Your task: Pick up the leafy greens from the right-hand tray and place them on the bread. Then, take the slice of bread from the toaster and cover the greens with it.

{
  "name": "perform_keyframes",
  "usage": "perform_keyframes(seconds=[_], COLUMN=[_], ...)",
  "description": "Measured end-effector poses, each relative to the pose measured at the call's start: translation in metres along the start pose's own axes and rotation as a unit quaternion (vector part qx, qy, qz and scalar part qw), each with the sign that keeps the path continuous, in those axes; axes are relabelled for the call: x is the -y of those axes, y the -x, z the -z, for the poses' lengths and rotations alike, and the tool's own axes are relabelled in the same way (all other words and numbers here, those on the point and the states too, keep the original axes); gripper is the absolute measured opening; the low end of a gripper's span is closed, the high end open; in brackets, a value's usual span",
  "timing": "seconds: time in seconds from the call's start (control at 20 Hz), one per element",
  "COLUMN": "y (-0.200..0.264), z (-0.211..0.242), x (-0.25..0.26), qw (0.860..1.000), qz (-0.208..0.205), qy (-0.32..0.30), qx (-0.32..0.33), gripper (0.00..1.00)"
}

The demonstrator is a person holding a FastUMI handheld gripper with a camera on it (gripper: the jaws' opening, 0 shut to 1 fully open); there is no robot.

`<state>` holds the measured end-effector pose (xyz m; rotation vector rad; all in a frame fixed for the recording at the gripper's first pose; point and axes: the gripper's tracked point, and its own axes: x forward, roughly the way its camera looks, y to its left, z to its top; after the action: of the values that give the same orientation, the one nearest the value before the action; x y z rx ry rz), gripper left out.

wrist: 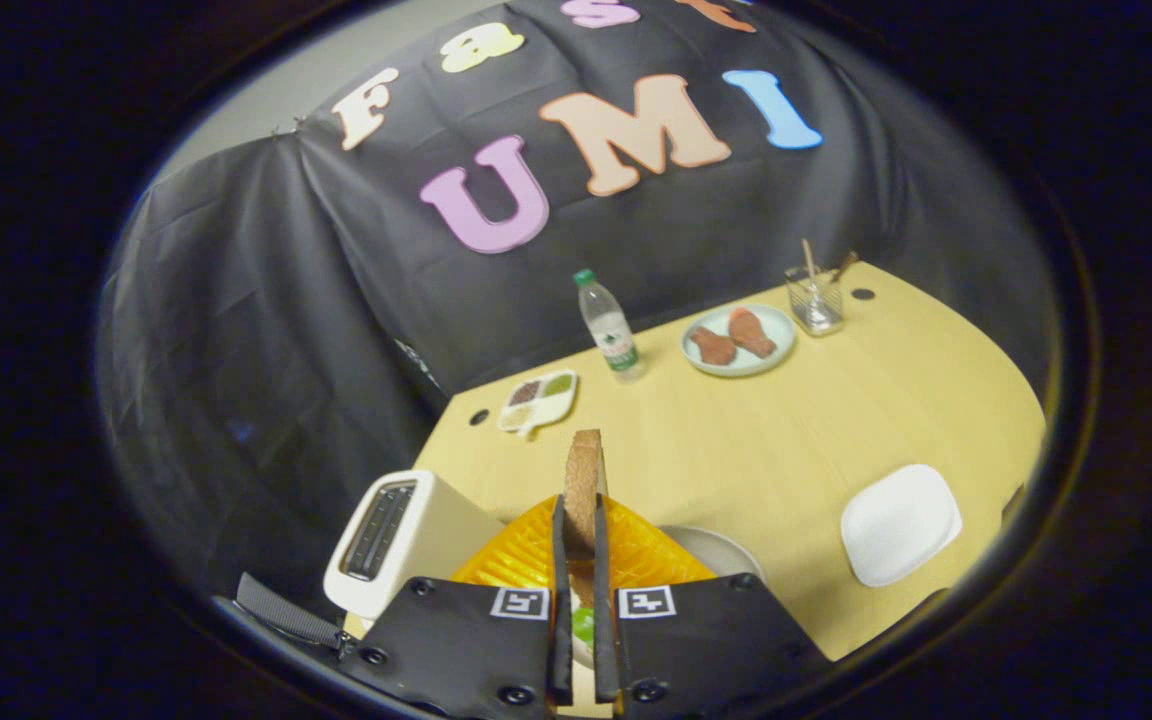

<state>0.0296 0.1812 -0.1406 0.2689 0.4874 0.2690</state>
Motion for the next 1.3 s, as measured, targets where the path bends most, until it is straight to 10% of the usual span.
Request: perform_keyframes(seconds=[0.35,0.9,1.1,1.3], y=[-0.009,-0.022,-0.023,-0.02], z=[0.059,0.117,0.125,0.126], x=[0.017,0.089,0.095,0.108], qw=[0.993,0.984,0.98,0.974], qz=[-0.023,0.102,0.114,0.137], qy=[-0.088,0.031,0.055,0.088], qx=[-0.075,-0.142,-0.153,-0.16], gripper=[0.11,0.11,0.22,0.55])
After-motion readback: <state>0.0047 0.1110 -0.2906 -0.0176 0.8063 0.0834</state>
